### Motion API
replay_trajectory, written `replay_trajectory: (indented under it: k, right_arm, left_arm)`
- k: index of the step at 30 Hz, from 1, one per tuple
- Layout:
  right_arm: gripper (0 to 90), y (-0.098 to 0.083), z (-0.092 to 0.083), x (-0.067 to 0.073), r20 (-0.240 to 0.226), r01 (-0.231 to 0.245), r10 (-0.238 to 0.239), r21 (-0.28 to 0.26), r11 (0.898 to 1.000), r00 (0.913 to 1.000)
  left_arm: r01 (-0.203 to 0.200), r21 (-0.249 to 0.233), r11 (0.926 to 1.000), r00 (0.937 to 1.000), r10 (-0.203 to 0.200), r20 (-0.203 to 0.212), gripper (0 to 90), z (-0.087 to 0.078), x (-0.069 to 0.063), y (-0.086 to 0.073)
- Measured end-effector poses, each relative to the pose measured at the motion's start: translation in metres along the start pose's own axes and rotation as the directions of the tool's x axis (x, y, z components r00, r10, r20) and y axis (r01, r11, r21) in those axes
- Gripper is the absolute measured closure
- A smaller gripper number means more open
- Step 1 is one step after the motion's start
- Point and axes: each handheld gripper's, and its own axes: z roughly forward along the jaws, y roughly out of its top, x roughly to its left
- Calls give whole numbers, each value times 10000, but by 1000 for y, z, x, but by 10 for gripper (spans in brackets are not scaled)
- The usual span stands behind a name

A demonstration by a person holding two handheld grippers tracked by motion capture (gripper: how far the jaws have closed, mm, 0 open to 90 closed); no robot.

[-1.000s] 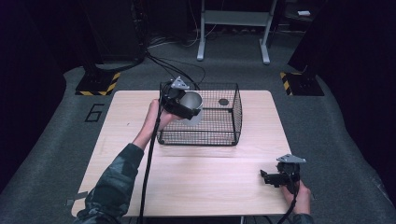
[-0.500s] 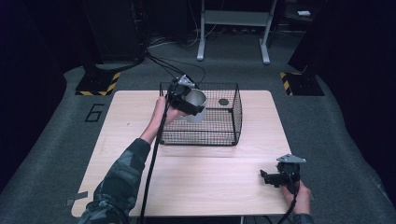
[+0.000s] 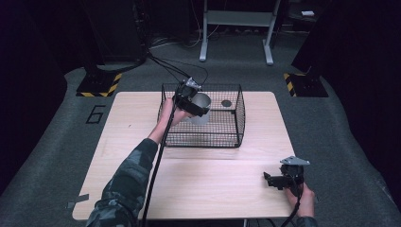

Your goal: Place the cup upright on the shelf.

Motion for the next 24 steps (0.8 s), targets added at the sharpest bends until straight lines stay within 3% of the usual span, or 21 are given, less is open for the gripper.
replay_trajectory:
  k: [13, 24]
  right_arm:
    - [0, 0, 0, 0, 7, 1, -1, -2, 10000, 10000]
    - [0, 0, 0, 0, 3, -28, 28, 7, 10000, 10000]
  left_arm:
    - [63, 275, 9996, 9998, -68, 183, 62, 27, 4, -6]
    - [4, 439, 9990, 9995, -17, 306, 62, 40, 3, -8]
